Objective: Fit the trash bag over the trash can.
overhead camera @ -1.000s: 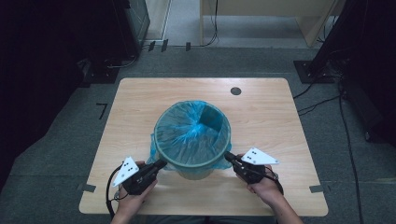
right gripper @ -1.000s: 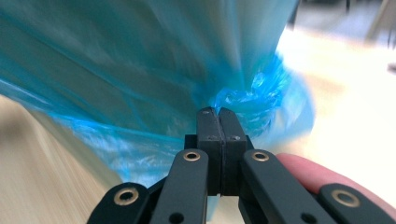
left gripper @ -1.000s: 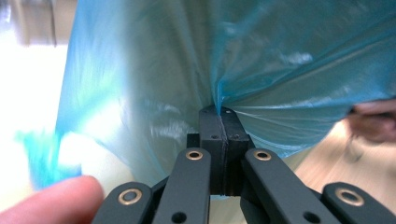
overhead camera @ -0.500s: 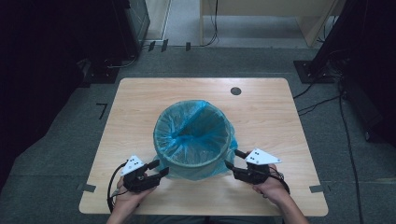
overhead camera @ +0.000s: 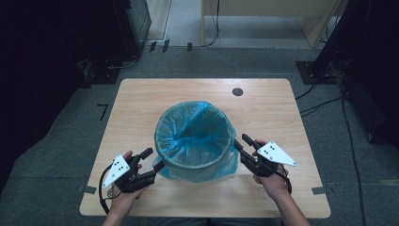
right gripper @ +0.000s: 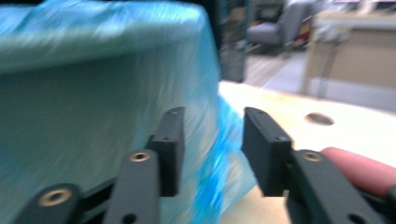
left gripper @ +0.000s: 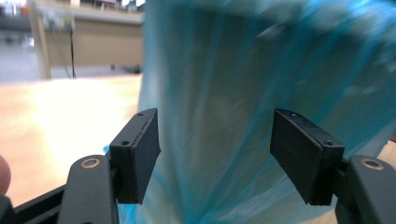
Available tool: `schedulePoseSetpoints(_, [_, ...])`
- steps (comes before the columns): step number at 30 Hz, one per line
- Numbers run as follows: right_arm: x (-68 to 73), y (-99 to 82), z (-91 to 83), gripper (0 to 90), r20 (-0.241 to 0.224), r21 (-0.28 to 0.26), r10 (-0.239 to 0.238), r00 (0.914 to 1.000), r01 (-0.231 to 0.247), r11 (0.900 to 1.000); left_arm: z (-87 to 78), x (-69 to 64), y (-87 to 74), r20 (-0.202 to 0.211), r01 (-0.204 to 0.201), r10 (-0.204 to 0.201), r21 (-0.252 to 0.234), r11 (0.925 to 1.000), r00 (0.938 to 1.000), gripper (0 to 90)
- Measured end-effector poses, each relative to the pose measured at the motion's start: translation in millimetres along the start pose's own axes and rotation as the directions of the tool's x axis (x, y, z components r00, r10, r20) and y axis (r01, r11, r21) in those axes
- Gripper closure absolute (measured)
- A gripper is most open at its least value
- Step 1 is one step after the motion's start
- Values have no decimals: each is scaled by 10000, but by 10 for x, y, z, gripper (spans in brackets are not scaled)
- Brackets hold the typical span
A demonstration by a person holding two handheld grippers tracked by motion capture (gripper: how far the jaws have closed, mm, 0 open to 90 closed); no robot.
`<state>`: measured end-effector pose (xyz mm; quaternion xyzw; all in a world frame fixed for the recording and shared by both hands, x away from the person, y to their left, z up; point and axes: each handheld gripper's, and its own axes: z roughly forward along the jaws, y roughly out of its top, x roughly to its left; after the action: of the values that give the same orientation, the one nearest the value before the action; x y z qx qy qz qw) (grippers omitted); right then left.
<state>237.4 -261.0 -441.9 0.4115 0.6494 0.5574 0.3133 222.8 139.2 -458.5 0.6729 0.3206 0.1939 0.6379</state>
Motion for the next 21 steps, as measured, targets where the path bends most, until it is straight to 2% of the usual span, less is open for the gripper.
schedulePoseSetpoints(1, [5,29,50,708,275,-5,20,9996,-20,10000,0,0,0,0,0,0,0,10000,10000,341])
schedulePoseSetpoints(2, [5,54,105,737,475,27,112,9988,-114,9999,26,-7,10,58,-30,30,-68,10000,10000,415])
schedulePoseSetpoints(3, [1,75,163,757,591,53,283,9978,-286,9996,36,-11,10,71,-82,82,-112,9999,9999,546])
schedulePoseSetpoints(4, [-2,90,219,768,734,40,420,9964,-424,9991,52,-9,12,-68,-76,76,-13,10000,9999,714])
schedulePoseSetpoints(5, [-1,98,270,768,800,-6,536,9954,-538,9986,74,3,12,-75,78,-76,175,9998,9999,841])
schedulePoseSetpoints(6, [4,102,311,768,807,-53,635,9947,-632,9980,92,16,5,83,236,-239,287,9993,9997,900])
schedulePoseSetpoints(8, [26,93,376,768,831,-41,722,9939,-721,9974,135,15,-29,-186,272,-260,688,9973,9995,900])
schedulePoseSetpoints(10, [58,65,415,768,789,51,754,9940,-760,9971,191,42,-93,-337,481,-439,1345,9897,9985,900])
schedulePoseSetpoints(13, [100,5,445,772,732,211,675,9950,-692,9974,290,89,-216,-744,854,-701,2273,9701,9948,900])
schedulePoseSetpoints(14, [111,-13,451,772,725,249,616,9955,-636,9977,323,95,-245,-885,992,-791,2536,9622,9929,900])
schedulePoseSetpoints(16, [128,-41,451,772,668,341,573,9961,-597,9976,376,107,-283,-1186,1131,-789,3174,9415,9898,900])
schedulePoseSetpoints(17, [133,-53,450,772,625,374,575,9964,-599,9975,391,114,-300,-1261,1253,-876,3326,9347,9881,900])
schedulePoseSetpoints(18, [137,-64,450,772,598,427,569,9966,-595,9973,391,114,-300,-1261,1253,-876,3326,9347,9881,900])
schedulePoseSetpoints(19, [138,-73,453,772,586,483,503,9970,-532,9974,399,122,-315,-1344,1307,-893,3413,9308,9869,900])
schedulePoseSetpoints(20, [143,-82,453,773,576,527,486,9972,-516,9973,396,143,-331,-1646,1385,-829,3627,9216,9829,890])
schedulePoseSetpoints(21, [145,-89,454,768,604,539,428,9973,-461,9975,386,151,-336,-1898,1406,-735,3700,9183,9791,780])
